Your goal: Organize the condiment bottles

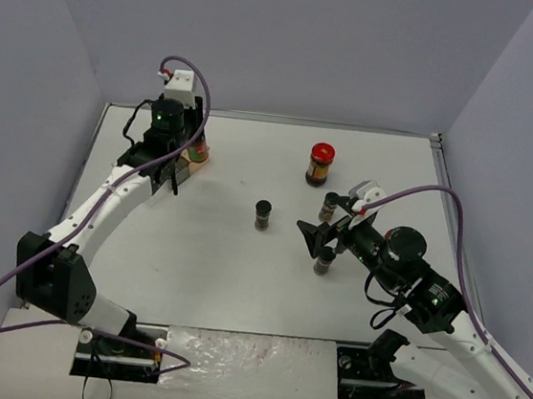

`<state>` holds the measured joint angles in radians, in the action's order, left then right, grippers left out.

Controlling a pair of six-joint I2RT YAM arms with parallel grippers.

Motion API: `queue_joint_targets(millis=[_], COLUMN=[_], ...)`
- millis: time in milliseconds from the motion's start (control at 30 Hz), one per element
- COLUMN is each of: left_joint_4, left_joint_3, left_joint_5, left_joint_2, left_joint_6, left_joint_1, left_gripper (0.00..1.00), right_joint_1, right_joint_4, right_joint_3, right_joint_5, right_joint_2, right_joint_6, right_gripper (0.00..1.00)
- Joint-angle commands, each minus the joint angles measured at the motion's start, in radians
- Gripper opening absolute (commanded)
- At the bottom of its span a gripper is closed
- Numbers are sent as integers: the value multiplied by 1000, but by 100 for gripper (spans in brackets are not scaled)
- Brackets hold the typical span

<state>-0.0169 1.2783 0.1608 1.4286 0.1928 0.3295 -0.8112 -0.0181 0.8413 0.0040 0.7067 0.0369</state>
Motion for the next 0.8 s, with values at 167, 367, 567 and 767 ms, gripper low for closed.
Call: queue_joint_targets(millis=[167,367,567,767], left_joint_4=[-158,-256,-297,-301], left_joint_3=[275,300,317,282], left_joint_5=[80,106,133,122], left_joint_2=[210,315,393,405], left_joint_6=[-33,-5,-9,17], left_joint_1=[-85,-99,-106,-109], left_gripper=[0,0,0,1], right_joint_1=[4,4,5,6], right_joint_4=[-64,-62,-51,-51], right_joint_3=[45,39,29,16], right_joint_5=[7,7,8,48], right_joint_2=[28,34,24,25], right_joint_6=[-14,-27,-36,-36], right_gripper=[100,100,100,100])
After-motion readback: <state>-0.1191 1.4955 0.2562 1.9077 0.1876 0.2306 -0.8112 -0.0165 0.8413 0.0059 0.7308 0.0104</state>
